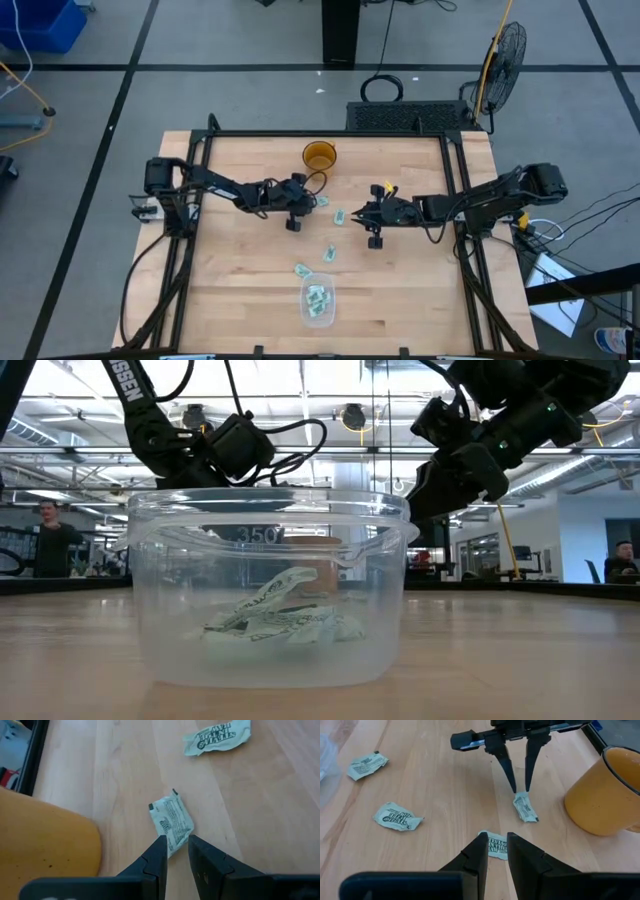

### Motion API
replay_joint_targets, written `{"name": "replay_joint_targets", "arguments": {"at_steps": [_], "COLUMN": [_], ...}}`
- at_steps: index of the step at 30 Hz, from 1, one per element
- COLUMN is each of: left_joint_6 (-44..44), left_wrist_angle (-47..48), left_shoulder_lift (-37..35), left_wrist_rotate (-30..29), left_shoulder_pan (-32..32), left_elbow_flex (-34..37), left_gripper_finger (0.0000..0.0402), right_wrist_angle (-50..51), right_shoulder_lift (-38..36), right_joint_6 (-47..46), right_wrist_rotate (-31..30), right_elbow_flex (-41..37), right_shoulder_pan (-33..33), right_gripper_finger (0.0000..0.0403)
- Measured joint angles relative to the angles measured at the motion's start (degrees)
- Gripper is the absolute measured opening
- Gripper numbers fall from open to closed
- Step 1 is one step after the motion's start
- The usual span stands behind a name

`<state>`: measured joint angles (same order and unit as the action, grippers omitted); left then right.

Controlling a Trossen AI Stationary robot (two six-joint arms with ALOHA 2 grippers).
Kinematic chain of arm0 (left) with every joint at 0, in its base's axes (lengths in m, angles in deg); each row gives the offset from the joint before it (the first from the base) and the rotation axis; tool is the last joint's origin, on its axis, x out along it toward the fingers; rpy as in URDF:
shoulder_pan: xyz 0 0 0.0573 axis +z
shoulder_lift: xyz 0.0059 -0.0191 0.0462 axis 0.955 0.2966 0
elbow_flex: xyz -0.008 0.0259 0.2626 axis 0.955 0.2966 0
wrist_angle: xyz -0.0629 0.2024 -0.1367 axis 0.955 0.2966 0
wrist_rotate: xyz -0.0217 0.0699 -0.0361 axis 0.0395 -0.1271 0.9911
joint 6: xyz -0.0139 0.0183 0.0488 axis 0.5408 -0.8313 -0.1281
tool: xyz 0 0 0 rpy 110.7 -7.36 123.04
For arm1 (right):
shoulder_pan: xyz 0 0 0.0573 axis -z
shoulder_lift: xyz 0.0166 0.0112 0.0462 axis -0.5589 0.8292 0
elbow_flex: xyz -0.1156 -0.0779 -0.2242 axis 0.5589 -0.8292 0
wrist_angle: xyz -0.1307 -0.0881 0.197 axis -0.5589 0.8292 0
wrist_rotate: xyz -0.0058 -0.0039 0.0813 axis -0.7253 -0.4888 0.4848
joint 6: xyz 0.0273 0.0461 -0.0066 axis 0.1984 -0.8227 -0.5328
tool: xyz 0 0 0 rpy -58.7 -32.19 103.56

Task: Pick and place Stevia / Truvia into bins
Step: Put the green stevia packet into the transparent container

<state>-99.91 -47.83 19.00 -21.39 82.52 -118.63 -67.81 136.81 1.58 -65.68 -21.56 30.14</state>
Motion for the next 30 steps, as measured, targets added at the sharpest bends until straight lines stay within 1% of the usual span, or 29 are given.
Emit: {"name": "replay_joint_targets", "arguments": {"at_steps": [8, 20, 24, 27, 30], "left_joint_6": [0.22, -2.81, -4.33, -4.41, -5.24], "left_wrist_angle": [0.22, -0.37, -2.04, -2.48, -2.60], "left_shoulder_lift": [0.00, 1.68, 2.65, 2.71, 2.69], "left_wrist_rotate": [3.61, 3.22, 2.63, 0.85, 0.06], "left_shoulder_pan": [0.31, 0.79, 0.71, 0.72, 0.82], "left_elbow_flex": [0.00, -0.04, -0.09, -0.08, -0.02], "left_gripper_finger": [0.0085, 0.0085, 0.0084, 0.0063, 0.0018], "right_wrist_angle": [0.00, -0.35, -0.55, -0.89, -1.05], "right_shoulder_lift": [0.00, 0.00, -0.01, 0.00, 0.00], "right_joint_6": [-1.64, -1.46, -1.50, -1.46, -1.50], "right_wrist_rotate": [0.00, 0.02, 0.04, 0.04, 0.04], "right_elbow_flex": [0.00, 0.00, 0.02, 0.04, 0.04], "right_shoulder_pan": [-0.02, -0.02, -0.02, -0.02, -0.02], "right_gripper_finger": [0.0066, 0.0066, 0.0066, 0.0066, 0.0066]}}
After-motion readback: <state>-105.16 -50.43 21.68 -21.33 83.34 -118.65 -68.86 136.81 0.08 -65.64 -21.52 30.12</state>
